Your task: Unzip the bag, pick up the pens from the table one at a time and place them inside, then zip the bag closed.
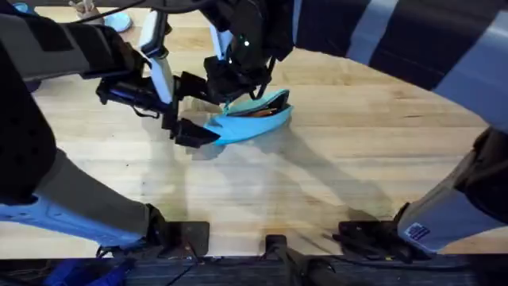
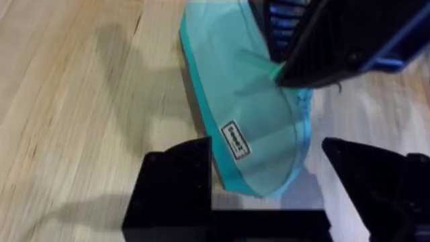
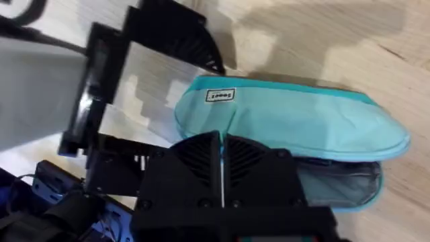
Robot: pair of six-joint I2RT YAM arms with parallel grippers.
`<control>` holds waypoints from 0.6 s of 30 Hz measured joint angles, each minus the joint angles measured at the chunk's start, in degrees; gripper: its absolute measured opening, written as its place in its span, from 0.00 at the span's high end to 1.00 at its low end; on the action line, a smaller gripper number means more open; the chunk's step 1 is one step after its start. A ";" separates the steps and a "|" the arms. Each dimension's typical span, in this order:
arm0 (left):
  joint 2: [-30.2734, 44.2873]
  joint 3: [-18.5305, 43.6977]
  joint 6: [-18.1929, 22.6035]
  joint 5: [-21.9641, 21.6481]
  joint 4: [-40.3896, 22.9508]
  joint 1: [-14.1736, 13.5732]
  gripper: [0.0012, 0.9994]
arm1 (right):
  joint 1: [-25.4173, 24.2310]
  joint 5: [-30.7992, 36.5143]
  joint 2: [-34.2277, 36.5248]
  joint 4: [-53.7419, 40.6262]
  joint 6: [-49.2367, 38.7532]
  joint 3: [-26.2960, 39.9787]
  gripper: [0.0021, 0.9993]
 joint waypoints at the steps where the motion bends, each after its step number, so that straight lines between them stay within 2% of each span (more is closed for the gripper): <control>1: 0.00 -0.11 -0.42 0.09 0.57 -0.51 0.01 | -0.07 0.00 0.00 0.00 -0.02 0.00 0.97; 4: 0.00 -0.19 -1.53 0.44 2.47 -1.89 0.00 | -0.24 0.00 0.00 0.00 -0.02 0.00 0.97; 5: 0.00 -0.19 -1.93 0.62 2.81 -2.22 0.06 | -0.27 0.00 0.00 0.00 -0.04 0.00 0.97; 6: 0.00 -0.21 -2.16 0.71 3.03 -2.43 0.15 | -0.28 0.00 -0.02 -0.01 -0.02 0.00 0.97; 10: 0.00 -0.25 -2.60 0.89 3.41 -2.61 0.71 | -0.37 0.02 0.00 0.00 -0.04 0.00 0.97; 12: 0.00 -0.28 -2.68 0.84 3.42 -2.61 0.92 | -0.60 0.19 0.00 -0.19 -0.07 0.00 0.97; 14: 0.00 -0.28 -2.84 0.90 3.45 -2.61 0.95 | -1.11 0.69 0.00 -1.16 -0.21 0.00 0.97; 18: 0.00 -0.28 -3.01 1.19 3.48 -2.61 0.95 | -2.73 0.86 0.00 -2.17 -1.28 0.00 0.97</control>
